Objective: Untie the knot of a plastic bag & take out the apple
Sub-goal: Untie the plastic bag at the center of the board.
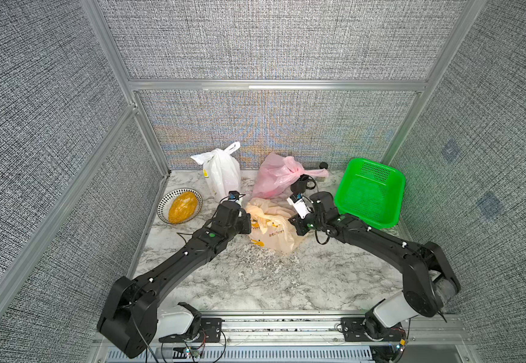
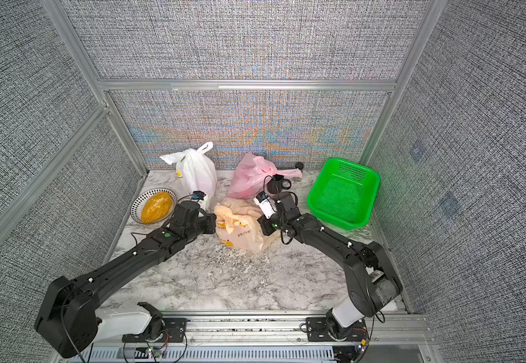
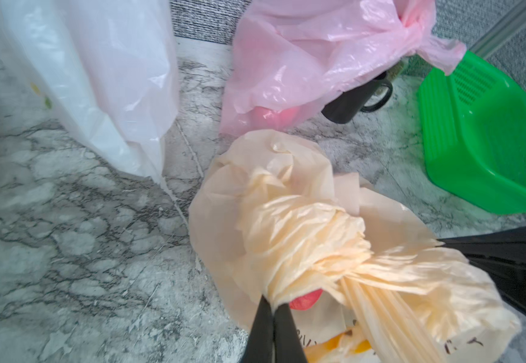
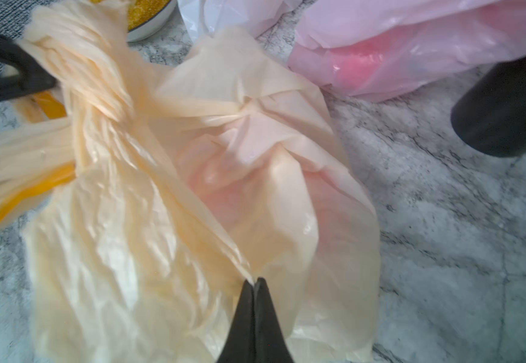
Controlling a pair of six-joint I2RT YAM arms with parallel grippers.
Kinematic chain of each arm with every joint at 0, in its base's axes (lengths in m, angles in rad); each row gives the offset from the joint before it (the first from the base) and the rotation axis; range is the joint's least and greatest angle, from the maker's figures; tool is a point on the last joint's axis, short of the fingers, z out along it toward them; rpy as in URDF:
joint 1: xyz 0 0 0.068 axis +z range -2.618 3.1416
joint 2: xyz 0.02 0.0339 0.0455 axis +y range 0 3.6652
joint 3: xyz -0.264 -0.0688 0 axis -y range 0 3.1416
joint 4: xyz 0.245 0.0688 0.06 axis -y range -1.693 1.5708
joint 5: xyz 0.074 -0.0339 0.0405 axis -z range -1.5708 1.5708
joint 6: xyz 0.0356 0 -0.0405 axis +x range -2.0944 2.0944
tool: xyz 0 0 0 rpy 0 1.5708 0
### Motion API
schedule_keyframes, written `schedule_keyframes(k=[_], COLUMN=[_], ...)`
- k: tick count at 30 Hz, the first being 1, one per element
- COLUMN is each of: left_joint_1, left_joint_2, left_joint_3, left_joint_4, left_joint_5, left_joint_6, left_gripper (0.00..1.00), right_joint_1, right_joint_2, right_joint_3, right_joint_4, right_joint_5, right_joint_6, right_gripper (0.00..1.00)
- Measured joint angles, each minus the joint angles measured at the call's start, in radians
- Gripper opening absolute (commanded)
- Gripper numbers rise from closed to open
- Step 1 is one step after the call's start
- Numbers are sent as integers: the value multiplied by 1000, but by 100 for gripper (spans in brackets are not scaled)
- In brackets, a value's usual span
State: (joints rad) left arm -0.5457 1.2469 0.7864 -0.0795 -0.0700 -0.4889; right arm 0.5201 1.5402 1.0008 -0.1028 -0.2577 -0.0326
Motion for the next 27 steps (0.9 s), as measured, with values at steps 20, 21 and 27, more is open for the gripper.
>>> schedule_keyframes(k=[20,21,27], left_joint_1=[-12,-14,-20], left_joint_2=[5,7,25], left_joint_3=[16,20,47], left_joint_4=[116,116,129], left_joint_5=[70,71,73], left_joint_6=[-15,-14,-8], left_gripper=[0,0,0], right_joint_1=[133,142,175], right_joint_2=[10,31,126], right_joint_3=[247,262,338], right_joint_4=[-82,-82,-112], right_joint_5=[26,26,39], right_joint_6=[-8,-12,-34], right_gripper=[73,73,58])
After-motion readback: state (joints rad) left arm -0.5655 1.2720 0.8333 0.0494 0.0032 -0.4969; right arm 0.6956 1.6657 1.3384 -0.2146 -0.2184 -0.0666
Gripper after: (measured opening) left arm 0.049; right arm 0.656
